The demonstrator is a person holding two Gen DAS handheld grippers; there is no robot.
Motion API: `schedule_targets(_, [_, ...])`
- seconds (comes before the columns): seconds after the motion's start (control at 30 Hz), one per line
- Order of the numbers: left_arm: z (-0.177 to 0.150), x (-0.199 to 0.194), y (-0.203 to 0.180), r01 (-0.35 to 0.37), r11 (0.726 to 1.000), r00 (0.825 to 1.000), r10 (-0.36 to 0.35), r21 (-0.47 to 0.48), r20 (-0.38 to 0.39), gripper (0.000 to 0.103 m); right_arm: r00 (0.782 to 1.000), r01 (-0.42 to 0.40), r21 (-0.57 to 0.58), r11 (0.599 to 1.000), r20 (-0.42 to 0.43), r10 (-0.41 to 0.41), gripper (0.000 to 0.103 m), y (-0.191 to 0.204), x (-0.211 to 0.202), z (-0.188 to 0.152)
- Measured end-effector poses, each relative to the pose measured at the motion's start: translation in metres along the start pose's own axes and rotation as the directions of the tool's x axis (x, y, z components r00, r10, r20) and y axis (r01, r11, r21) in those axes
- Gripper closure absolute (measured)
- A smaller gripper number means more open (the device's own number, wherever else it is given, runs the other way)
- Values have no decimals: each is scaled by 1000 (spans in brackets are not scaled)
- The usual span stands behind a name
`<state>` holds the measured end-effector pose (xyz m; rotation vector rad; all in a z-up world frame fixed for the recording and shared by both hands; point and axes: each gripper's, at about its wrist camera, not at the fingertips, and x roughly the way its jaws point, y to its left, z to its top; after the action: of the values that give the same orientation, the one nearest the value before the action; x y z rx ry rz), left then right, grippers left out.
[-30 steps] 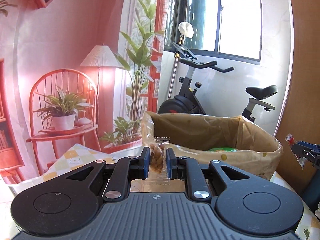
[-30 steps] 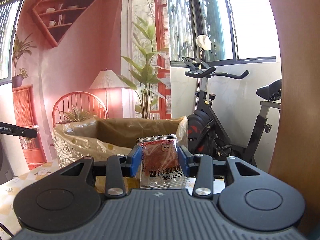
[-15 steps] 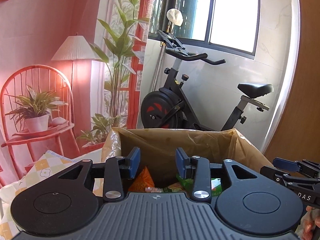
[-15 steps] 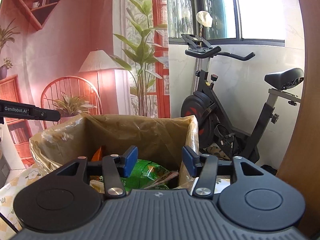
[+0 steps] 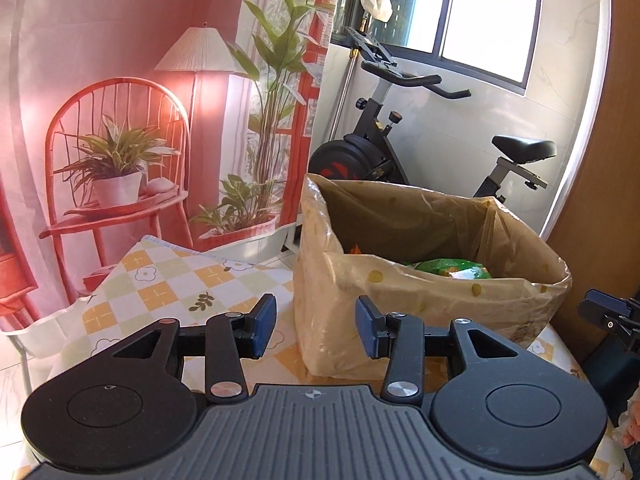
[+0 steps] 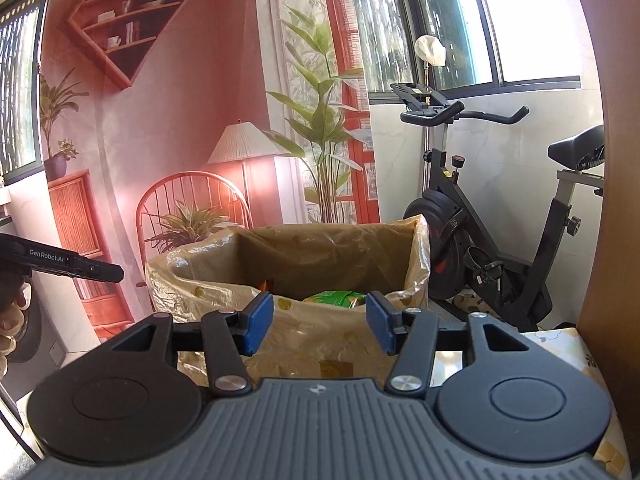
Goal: Organize snacks
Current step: 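Grasp the black round snack with the left tool while the right tool grasps the orange bread packet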
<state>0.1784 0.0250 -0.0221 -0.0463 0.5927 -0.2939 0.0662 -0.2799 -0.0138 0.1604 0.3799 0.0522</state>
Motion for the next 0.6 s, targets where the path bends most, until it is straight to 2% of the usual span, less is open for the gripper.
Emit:
schedule_targets(0.17, [-22, -4, 26, -61, 998, 998, 61, -7, -23, 57, 996, -4, 9, 1000, -93, 4, 48, 7, 3, -39])
schedule_targets(0.3, [-40, 3, 30, -79, 997, 995, 79, 2, -54, 57, 976, 14, 4, 1000, -216, -13, 48, 12, 16, -76])
schedule_targets(0.4, [-55, 11, 27, -63, 998, 995, 63, 4, -82, 57, 950, 6, -5, 1000, -312, -8, 49, 14, 25, -99])
schedule_targets(0.6, [-78, 27, 17, -48, 998, 989, 51, 28, -138, 57, 871, -55, -35, 998, -491, 31, 50, 23, 37, -140])
